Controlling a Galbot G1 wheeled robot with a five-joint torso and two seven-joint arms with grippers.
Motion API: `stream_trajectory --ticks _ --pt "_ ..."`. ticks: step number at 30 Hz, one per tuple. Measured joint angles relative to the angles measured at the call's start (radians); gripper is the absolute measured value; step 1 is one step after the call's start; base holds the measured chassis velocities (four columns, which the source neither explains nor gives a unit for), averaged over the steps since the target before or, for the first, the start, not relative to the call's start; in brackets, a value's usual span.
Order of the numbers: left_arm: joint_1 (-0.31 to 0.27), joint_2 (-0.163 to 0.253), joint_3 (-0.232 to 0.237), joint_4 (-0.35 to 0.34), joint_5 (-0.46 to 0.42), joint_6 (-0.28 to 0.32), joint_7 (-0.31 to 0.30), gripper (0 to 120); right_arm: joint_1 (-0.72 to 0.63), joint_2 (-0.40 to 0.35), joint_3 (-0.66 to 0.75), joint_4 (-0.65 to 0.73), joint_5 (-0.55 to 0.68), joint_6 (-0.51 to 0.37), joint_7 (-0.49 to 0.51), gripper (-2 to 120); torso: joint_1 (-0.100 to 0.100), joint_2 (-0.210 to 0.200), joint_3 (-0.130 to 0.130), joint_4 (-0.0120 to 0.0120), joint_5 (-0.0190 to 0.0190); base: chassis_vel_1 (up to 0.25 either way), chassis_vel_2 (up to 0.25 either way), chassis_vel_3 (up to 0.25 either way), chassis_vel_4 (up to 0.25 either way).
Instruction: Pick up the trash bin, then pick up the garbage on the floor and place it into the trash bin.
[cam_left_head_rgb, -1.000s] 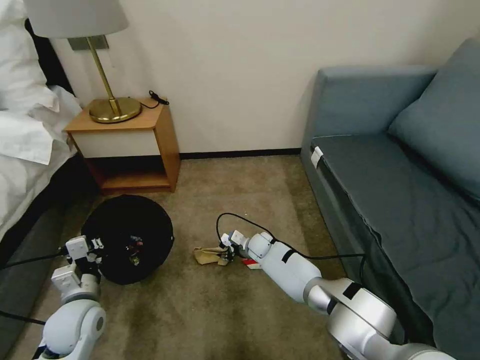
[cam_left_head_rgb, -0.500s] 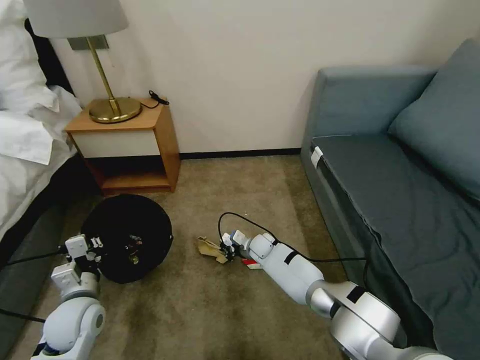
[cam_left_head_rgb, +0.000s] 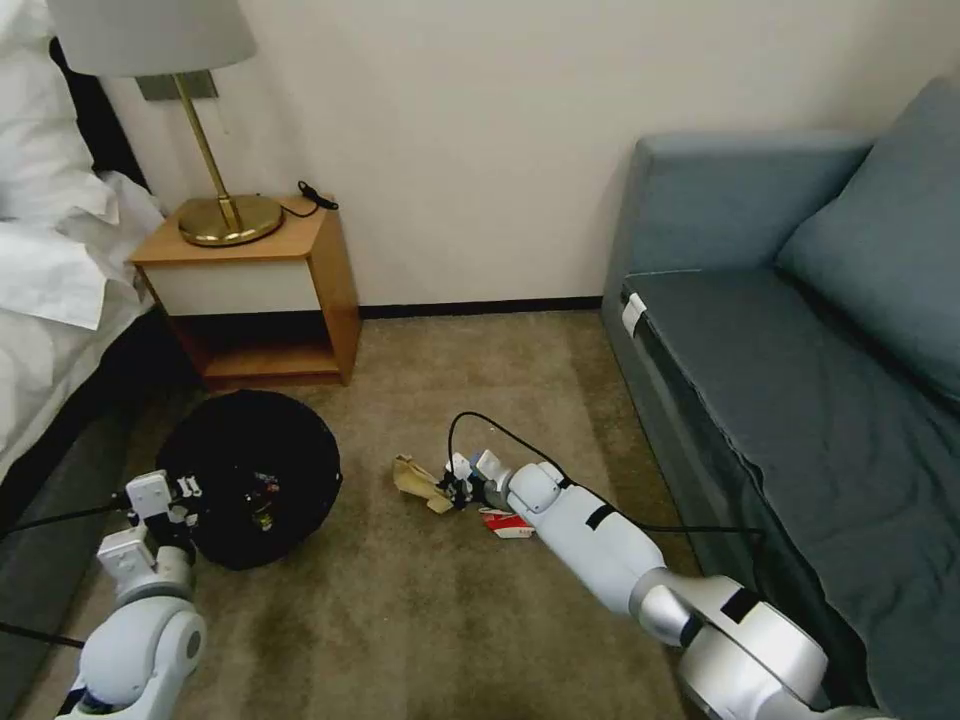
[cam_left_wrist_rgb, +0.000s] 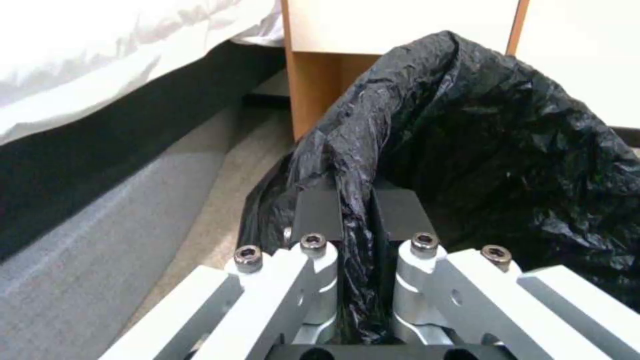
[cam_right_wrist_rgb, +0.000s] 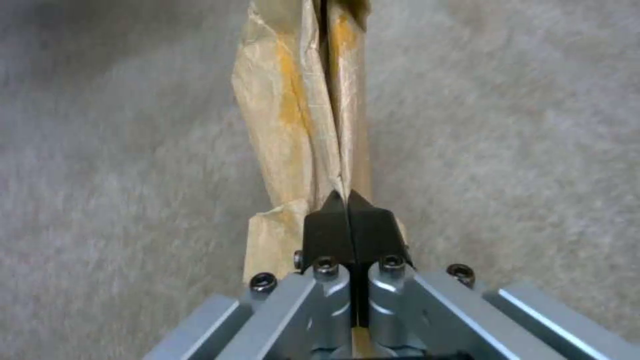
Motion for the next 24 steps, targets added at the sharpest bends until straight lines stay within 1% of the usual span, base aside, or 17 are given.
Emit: stream_trajectory --ticks 8,11,12,14,15,17,20,21,22,24 --pt "-0.008 -0.007 0.010 0.000 0.003 0.003 0.000 7 -0.013 -0.023 0.043 0.082 0.068 -0.007 0.001 0 0.000 0.000 0.000 0.0000 -0.0001 0.000 0.000 0.000 0.000" --pt "-0.011 -0.009 0.011 -0.002 0.004 0.005 0.000 7 -0.026 -0.038 0.049 0.173 0.134 -0.031 0.006 0 0.000 0.000 0.000 0.0000 0.0000 0.000 0.000 0.000 0.000" --pt "-0.011 -0.009 0.011 -0.002 0.004 0.005 0.000 7 -0.026 -0.038 0.049 0.173 0.134 -0.031 0.006 0 0.000 0.000 0.000 0.0000 0.0000 0.000 0.000 0.000 0.000" --pt "-0.012 -0.010 0.012 -0.004 0.003 0.005 0.001 7 -0.030 -0.044 0.046 0.256 0.191 -0.052 0.016 0 0.000 0.000 0.000 0.0000 0.0000 0.000 0.000 0.000 0.000" --pt "-0.012 -0.010 0.012 -0.004 0.003 0.005 0.001 7 -0.030 -0.044 0.046 0.256 0.191 -0.052 0.016 0 0.000 0.000 0.000 0.0000 0.0000 0.000 0.000 0.000 0.000" --pt "-0.012 -0.012 0.012 -0.004 0.003 0.005 0.001 7 -0.031 -0.044 0.027 0.335 0.241 -0.067 0.029 0 0.000 0.000 0.000 0.0000 -0.0001 0.000 0.000 0.000 0.000" --pt "-0.013 -0.013 0.012 -0.005 0.003 0.005 0.002 7 -0.031 -0.042 0.012 0.375 0.271 -0.074 0.039 0 0.000 0.000 0.000 0.0001 -0.0001 0.000 0.000 0.000 0.000" --pt "-0.013 -0.016 0.014 -0.010 0.003 0.006 0.004 7 -0.032 -0.033 -0.020 0.457 0.326 -0.089 0.063 0 0.000 0.000 0.000 0.0001 -0.0001 0.000 0.000 0.000 0.000" --pt "-0.011 -0.016 0.014 -0.014 0.003 0.006 0.005 7 -0.036 -0.029 -0.041 0.494 0.355 -0.096 0.076 0 0.000 0.000 0.000 0.0001 -0.0001 0.000 0.000 0.000 0.000" --pt "-0.009 -0.015 0.014 -0.018 0.003 0.007 0.006 7 -0.040 -0.024 -0.057 0.518 0.370 -0.098 0.086 0 0.000 0.000 0.000 0.0001 -0.0001 0.000 0.000 0.000 0.000"
